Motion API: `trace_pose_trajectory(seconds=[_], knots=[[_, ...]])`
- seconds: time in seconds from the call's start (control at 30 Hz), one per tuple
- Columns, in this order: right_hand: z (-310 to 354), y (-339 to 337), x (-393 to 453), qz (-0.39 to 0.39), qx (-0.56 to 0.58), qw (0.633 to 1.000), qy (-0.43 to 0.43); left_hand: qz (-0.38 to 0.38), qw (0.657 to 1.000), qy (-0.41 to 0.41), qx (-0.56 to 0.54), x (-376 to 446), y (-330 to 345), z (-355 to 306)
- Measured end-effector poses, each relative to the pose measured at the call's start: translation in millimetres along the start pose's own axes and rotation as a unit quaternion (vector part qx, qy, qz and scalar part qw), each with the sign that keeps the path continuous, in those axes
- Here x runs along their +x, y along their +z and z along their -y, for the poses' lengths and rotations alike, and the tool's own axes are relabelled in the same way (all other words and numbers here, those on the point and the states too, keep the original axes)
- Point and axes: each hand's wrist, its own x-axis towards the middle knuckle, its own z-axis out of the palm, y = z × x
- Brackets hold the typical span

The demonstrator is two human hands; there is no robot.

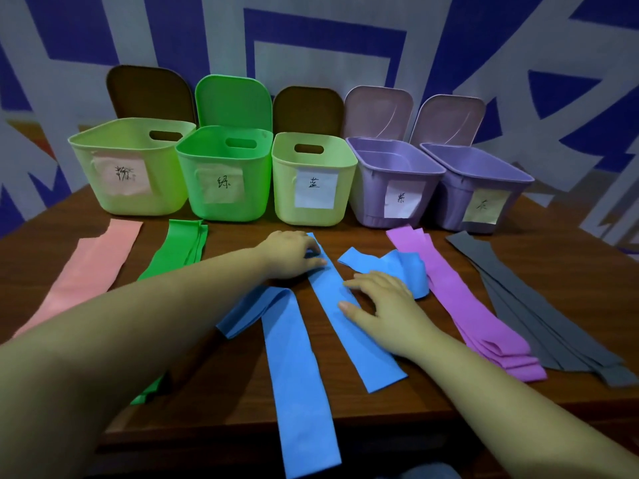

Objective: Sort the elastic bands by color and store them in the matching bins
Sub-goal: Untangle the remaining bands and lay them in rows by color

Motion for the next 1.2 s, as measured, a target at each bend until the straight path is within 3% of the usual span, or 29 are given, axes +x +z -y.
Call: trace_pose_trajectory(seconds=[0.13, 0.23, 0.3, 0.47, 0.63, 0.73, 0.8, 0.9, 1.2], knots=[[-14.2, -8.4, 21.9, -0.06, -0.079, 0.994, 0.051, -0.076, 0.997, -0.018, -0.007, 10.8, 2.7, -15.8], [-27.1, -7.9, 36.0, -0.125, -0.112, 0.986, 0.017, -0.112, 0.993, -0.044, 0.01, 25.6, 10.8, -35.3], [-30.5, -9.4, 42.7, -0.118, -0.132, 0.984, 0.02, -0.104, 0.992, -0.072, -0.002, 36.2, 17.4, -45.8], [-35.0, -9.0, 48.9, -0.085, -0.147, 0.984, 0.057, -0.05, 0.971, -0.099, -0.209, 48.2, 17.8, -52.2], [-33.8, -29.2, 55.3, -0.102, -0.165, 0.976, 0.098, -0.038, 0.93, 0.011, -0.365, 30.1, -5.8, -50.4], [-29.3, -45.9, 61.8, -0.051, -0.09, 0.99, 0.095, -0.048, 0.921, 0.091, -0.375, 15.5, -28.6, -54.6], [-24.2, -56.1, 62.3, -0.025, 0.05, 0.993, 0.105, -0.079, 0.919, 0.119, -0.366, 9.5, -44.4, -57.2], [-13.3, -70.8, 54.3, 0.004, 0.235, 0.966, 0.107, -0.132, 0.903, 0.131, -0.387, 3.1, -68.0, -56.8], [5.4, -90.8, 35.5, 0.04, 0.216, 0.972, 0.085, -0.252, 0.857, 0.111, -0.436, -11.7, -112.2, -50.5]])
